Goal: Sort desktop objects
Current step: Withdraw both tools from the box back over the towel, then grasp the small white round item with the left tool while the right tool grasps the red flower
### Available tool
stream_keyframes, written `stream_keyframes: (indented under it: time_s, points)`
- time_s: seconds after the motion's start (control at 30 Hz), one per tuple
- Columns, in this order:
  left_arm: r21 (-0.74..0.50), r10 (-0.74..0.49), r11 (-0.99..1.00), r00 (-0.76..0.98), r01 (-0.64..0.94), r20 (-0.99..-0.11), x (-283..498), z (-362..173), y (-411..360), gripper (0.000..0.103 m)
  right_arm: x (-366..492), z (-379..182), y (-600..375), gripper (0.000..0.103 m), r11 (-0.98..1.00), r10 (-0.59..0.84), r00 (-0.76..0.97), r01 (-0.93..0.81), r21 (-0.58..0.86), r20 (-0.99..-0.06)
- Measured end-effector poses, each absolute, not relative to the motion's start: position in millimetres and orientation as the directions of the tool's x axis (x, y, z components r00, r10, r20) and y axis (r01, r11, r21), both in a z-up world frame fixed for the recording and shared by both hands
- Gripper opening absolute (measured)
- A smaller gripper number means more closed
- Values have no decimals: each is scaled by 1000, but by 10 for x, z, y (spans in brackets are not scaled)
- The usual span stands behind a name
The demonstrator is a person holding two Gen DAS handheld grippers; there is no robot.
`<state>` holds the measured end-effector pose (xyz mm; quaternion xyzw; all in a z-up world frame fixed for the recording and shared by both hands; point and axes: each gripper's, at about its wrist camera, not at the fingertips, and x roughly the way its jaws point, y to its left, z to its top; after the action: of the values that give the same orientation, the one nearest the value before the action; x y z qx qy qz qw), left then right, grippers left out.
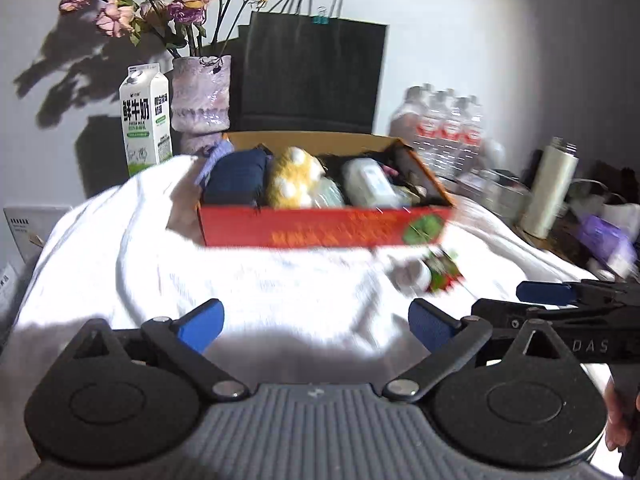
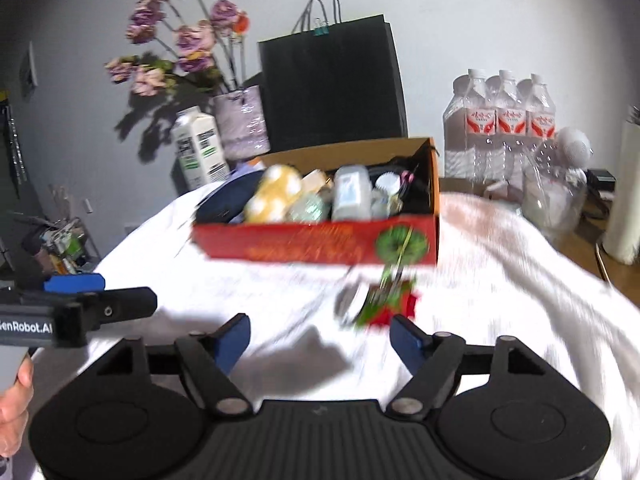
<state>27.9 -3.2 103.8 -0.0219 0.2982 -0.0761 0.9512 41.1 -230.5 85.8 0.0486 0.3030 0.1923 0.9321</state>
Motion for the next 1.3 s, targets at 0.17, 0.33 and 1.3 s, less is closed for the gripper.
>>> stream_keyframes:
  time_s: [0.17, 0.33, 1.3]
  points:
    - [-113, -159, 987, 817, 115, -555, -473, 939, 34, 103, -380, 796, -2321, 80, 935, 353, 767, -308, 175, -535]
    - [-164, -152, 984, 823, 72, -548, -1070, 730, 29, 103, -1041, 644, -2320, 81, 937, 342, 786, -326, 125, -514]
    - [-17, -302, 936, 781, 350, -547, 911, 516, -684, 86, 1282, 534, -2836, 65, 903, 363, 772, -154, 401, -522]
